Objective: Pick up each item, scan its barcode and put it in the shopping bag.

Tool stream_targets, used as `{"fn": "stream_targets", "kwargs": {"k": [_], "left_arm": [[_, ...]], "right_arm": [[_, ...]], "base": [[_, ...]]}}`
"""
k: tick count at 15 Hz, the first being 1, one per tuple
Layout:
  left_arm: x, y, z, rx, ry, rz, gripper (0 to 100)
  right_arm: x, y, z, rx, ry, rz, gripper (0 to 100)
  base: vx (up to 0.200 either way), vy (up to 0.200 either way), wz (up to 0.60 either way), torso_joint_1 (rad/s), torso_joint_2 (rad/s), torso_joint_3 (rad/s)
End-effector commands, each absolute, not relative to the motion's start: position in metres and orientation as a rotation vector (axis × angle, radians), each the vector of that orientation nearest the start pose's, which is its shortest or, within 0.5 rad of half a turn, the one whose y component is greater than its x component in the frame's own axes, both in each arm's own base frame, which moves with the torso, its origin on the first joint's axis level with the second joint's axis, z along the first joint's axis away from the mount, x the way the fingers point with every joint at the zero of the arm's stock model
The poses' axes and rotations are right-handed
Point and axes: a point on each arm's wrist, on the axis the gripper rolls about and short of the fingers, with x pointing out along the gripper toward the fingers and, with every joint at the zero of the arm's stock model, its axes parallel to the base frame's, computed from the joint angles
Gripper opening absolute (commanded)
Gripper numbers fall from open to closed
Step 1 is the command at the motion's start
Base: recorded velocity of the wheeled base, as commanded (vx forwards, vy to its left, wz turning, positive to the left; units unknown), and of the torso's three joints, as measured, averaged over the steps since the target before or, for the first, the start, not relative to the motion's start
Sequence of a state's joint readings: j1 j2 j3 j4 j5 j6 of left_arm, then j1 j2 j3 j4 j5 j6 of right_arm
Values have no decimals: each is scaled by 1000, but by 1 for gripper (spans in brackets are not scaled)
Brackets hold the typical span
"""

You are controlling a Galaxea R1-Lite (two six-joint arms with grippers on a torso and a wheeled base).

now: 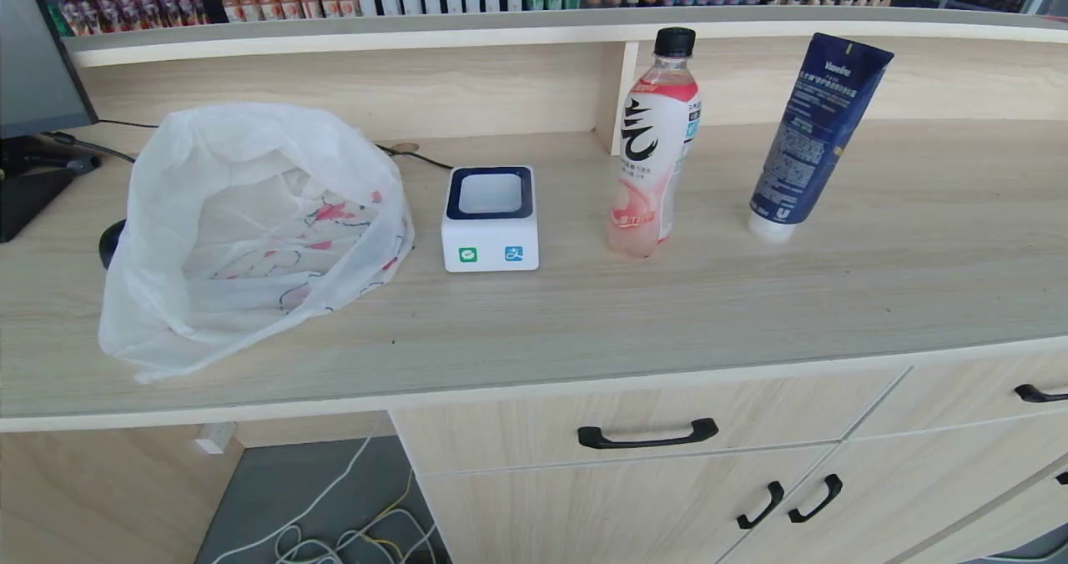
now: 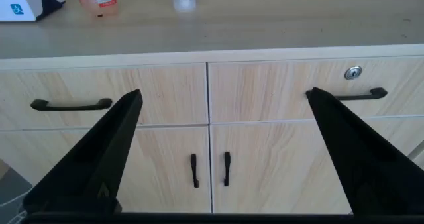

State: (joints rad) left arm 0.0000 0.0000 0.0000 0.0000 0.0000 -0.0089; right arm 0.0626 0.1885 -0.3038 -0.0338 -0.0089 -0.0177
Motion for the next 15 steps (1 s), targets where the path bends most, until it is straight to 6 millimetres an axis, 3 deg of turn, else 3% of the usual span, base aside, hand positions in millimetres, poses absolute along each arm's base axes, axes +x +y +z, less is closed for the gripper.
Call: {"fn": "stream_targets", "kwargs": {"k": [1, 2, 3, 7, 10, 15], "left_arm": [[-23, 0, 75, -9, 0, 0, 100], [-23, 0, 76, -9, 2, 0, 100], [-23, 0, 75, -9, 0, 0, 100], [-23, 0, 76, -9, 2, 0, 100], [-23, 0, 76, -9, 2, 0, 100], [-23, 0, 76, -9, 2, 0, 100]], "right_arm": [[-5, -1, 204, -12, -145, 89, 100], [-2, 0, 210, -12, -154, 90, 100], [5, 0, 234, -24, -190, 90, 100], [23, 4, 280, -79, -230, 163, 100], [31, 6, 284, -162, -227, 199, 100], [76, 22, 295, -317, -217, 312, 100]], "base": [[0, 0, 0, 0, 0, 0], [0, 0, 0, 0, 0, 0], [0, 0, 0, 0, 0, 0], [0, 0, 0, 0, 0, 0], [0, 0, 0, 0, 0, 0], [0, 0, 0, 0, 0, 0]]}}
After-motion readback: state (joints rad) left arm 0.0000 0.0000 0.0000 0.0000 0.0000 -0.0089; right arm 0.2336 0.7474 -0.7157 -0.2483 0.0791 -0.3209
